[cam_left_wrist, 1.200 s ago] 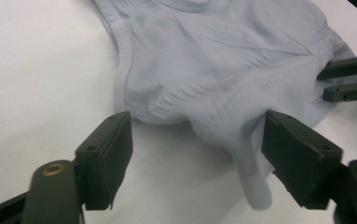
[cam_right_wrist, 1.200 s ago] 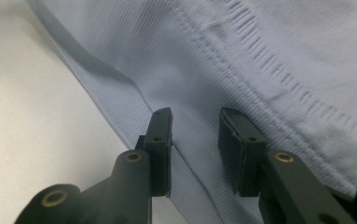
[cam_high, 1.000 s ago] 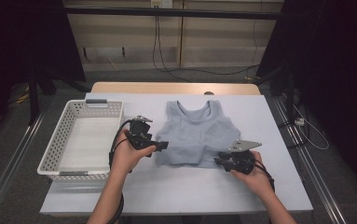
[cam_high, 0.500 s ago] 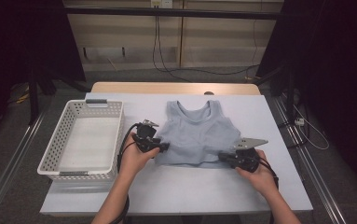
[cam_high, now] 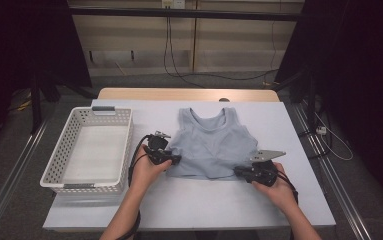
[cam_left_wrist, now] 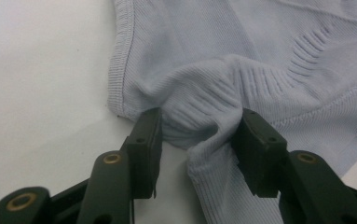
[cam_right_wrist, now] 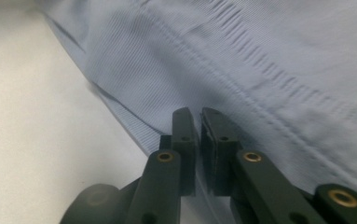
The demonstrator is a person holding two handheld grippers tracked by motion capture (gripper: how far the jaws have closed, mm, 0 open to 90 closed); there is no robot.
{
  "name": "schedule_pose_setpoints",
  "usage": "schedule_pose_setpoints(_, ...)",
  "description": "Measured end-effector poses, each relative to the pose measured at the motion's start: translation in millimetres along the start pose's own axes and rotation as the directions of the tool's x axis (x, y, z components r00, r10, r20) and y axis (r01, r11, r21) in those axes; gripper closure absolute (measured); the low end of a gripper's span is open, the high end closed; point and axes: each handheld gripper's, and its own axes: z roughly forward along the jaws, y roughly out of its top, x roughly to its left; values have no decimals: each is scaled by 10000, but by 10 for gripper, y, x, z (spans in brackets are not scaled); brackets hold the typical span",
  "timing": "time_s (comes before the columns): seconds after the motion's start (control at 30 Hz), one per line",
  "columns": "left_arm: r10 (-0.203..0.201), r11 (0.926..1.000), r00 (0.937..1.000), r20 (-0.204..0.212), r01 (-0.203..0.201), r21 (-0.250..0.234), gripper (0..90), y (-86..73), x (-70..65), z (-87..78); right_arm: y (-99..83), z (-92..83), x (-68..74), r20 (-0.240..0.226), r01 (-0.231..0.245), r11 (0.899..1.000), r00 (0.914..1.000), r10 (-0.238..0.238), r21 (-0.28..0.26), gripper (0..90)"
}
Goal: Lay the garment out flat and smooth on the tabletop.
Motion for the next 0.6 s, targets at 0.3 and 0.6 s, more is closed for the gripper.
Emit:
schedule_pose_setpoints(0.3,-153,9998,9998,-81,155,146,390,-23,34,-41,-3,-239,-121,883,-613,9963,9939,665,-609,645)
schedule_pose_setpoints(0.6,-274,9996,9996,47,274,94,281,-58,10,-127,-149,-402,-186,1693,-671,9976,9832,688,-162,536)
